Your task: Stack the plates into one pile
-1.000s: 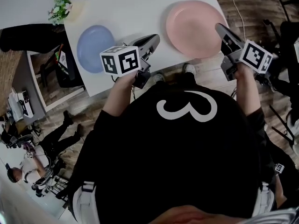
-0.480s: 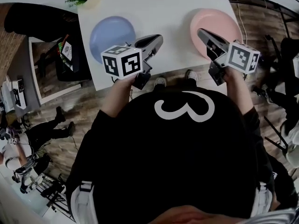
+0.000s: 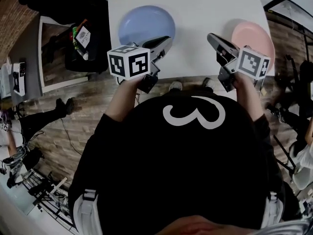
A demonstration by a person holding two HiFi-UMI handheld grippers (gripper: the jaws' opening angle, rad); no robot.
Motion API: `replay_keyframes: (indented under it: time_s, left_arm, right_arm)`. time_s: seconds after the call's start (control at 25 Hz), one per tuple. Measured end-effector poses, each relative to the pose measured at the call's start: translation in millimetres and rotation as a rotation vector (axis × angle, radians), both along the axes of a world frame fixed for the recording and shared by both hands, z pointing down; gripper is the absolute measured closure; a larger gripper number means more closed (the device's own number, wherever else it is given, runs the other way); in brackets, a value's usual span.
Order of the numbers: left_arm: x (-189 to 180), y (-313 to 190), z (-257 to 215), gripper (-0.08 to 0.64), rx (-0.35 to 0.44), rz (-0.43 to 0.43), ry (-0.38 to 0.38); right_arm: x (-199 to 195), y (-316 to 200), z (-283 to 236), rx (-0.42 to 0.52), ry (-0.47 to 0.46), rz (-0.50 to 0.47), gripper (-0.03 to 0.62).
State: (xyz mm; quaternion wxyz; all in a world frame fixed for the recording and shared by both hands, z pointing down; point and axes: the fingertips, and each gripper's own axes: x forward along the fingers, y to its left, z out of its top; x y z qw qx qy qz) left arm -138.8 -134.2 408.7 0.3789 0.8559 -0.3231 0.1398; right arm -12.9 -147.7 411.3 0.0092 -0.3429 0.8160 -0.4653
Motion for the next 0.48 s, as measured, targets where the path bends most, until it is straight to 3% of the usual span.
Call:
replay_keyframes:
  time_s: [0.24, 0.48]
  left_arm:
    - [-64.3, -6.6, 1.3, 0.529, 0.003, -0.068, -0.010]
    - [-121.8, -13.8, 13.6, 0.482, -0.026, -0.146, -0.002]
  right_arm:
    - [-53.6, -10.6, 2.2, -0.001, -0.015, -0.022, 0.560]
    - [-91.6, -19.0, 18.3, -0.031, 0.054, -0.031, 0.560]
